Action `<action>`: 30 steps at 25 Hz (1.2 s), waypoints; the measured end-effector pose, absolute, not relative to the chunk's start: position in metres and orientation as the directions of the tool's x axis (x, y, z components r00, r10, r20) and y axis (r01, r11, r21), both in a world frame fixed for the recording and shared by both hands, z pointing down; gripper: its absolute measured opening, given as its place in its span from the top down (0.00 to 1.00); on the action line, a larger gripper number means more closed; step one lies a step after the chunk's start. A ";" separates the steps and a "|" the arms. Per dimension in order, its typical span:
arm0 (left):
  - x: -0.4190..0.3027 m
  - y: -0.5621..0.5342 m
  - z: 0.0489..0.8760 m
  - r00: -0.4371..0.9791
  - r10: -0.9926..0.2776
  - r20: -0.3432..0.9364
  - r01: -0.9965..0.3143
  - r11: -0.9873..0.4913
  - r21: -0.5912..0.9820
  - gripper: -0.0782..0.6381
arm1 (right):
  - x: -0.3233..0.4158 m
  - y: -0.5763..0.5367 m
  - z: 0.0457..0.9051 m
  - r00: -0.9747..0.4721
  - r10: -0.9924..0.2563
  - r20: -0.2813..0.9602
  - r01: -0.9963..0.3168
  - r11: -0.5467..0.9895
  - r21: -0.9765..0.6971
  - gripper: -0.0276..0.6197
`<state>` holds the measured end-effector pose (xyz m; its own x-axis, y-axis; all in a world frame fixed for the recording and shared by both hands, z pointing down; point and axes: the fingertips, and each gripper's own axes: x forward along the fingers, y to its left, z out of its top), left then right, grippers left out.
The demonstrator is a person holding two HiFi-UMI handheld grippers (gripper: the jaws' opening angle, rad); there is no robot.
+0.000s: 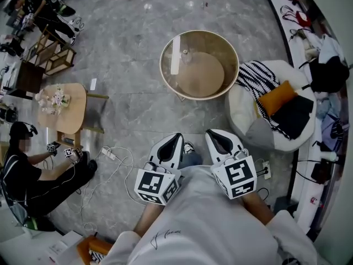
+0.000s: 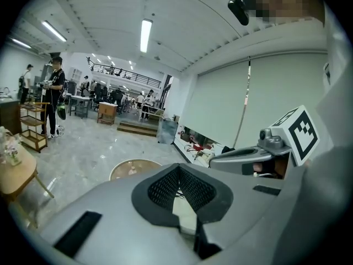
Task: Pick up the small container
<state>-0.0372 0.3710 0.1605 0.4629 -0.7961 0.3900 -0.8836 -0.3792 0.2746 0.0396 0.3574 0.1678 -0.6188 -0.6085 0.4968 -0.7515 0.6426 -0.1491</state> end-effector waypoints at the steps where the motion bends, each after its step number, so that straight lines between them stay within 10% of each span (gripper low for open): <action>1: -0.043 0.367 0.160 0.468 -0.794 0.388 -0.881 -0.386 0.274 0.87 | 0.033 0.354 0.167 -0.615 -0.611 0.499 -0.755 0.640 -0.146 0.94; 30: -0.096 0.303 0.180 0.483 -0.773 0.411 -0.874 -0.399 0.277 0.87 | -0.028 0.297 0.185 -0.624 -0.567 0.538 -0.738 0.654 -0.168 0.94</action>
<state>-0.0955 0.3031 0.1798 0.4831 -0.7732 0.4109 -0.8741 -0.3990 0.2771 -0.0281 0.2968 0.1847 -0.6244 -0.5666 0.5376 -0.7377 0.6540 -0.1676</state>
